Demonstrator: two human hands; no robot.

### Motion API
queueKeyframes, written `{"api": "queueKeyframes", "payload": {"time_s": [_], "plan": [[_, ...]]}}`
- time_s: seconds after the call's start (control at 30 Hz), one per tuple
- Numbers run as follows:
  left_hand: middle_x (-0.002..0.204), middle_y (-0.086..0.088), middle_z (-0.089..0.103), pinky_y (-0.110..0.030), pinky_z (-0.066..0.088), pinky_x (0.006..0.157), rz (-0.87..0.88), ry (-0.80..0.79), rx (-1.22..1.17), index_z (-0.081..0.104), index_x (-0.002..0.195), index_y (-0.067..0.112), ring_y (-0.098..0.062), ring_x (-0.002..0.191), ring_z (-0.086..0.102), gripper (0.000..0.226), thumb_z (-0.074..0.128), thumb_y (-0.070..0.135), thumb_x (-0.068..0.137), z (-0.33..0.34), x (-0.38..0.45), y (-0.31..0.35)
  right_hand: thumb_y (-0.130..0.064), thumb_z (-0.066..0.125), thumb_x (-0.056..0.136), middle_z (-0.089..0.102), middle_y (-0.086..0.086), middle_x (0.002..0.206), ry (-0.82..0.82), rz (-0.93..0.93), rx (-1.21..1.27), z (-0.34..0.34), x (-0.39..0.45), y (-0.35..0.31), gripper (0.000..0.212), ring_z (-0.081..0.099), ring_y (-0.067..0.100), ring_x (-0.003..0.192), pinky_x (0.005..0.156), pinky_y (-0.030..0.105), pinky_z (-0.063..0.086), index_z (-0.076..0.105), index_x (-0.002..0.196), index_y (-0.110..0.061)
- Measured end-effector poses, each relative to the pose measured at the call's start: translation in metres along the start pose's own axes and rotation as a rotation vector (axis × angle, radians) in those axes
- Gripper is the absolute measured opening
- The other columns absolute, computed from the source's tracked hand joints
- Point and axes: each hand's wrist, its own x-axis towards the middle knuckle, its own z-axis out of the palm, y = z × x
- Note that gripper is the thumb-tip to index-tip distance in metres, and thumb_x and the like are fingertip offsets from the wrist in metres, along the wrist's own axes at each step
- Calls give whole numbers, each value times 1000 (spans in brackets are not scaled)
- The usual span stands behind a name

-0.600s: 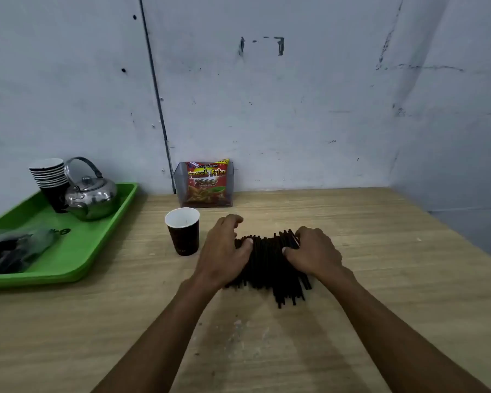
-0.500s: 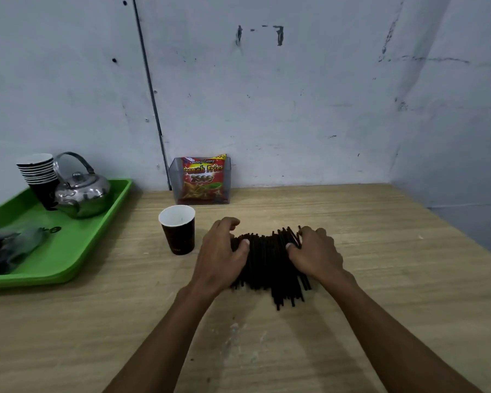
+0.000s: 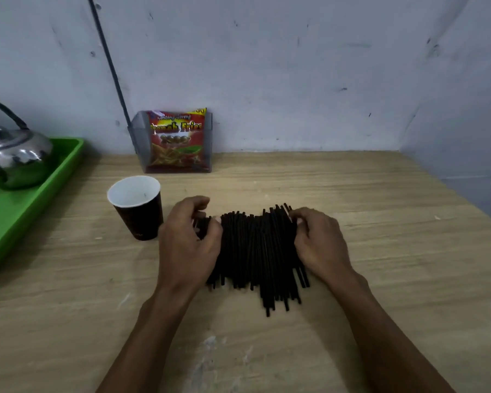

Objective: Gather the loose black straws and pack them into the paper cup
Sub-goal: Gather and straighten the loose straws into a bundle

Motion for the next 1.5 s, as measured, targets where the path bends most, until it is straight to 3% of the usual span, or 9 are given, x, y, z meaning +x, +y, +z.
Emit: {"api": "queueKeyframes", "payload": {"time_s": [0.1,0.23,0.47,0.63,0.8,0.93,1.1,1.27,1.5], "plan": [[104,-2,68,-5,48,69,9,20,-4,65,117,7,-11,95,64,29,65,10,88,-4,2,3,-12,45,98,66,7,124,38,45,23,-9,3,-1,35,61,24,113,89,37,52,61,129,-13],[101,-1,68,-5,48,67,10,30,0,66,115,9,-10,91,65,27,66,11,88,-8,0,6,-48,42,98,52,14,133,-134,137,-129,-10,2,-7,52,46,31,125,88,39,41,53,132,-9],[98,1,69,-14,51,65,18,45,-2,67,114,10,-11,88,67,27,67,12,87,-11,2,6,-79,57,71,45,6,140,-222,143,-152,-14,-6,-15,90,41,26,130,94,42,44,47,138,-20],[97,2,69,-5,48,65,28,57,-1,68,112,9,-8,88,66,26,68,10,86,-12,2,5,-62,75,69,50,3,137,-249,132,-77,-16,-5,-5,91,48,22,127,98,42,47,41,143,-21],[99,0,69,-6,49,64,30,51,-13,68,111,9,-10,88,66,25,68,10,87,-10,3,3,-58,73,75,56,5,135,-188,180,-22,-18,-3,-2,88,53,23,125,97,44,49,40,146,-18],[97,-1,69,-6,49,63,44,46,-3,68,112,7,-11,86,67,25,68,11,87,-7,1,4,-60,73,72,60,6,122,-201,174,-183,-12,-6,-8,68,58,25,111,84,39,53,57,122,-17],[97,1,70,-5,48,63,37,47,13,68,112,8,-8,85,66,26,68,12,87,-6,2,4,-40,69,86,55,7,126,-195,201,-199,-15,-9,-15,52,55,26,114,82,36,48,52,126,-12],[96,1,69,-7,48,62,37,58,0,68,110,9,-6,85,66,24,68,10,87,-8,2,7,-50,71,80,57,7,110,-294,246,-217,-17,-4,-25,46,58,26,99,72,33,45,55,104,-15],[92,2,69,-10,50,62,34,49,-26,69,109,11,-4,81,66,22,68,11,87,-9,2,8,-15,61,88,55,8,112,-325,293,-251,-20,-4,-37,21,52,26,94,72,32,39,50,105,-13]]}}
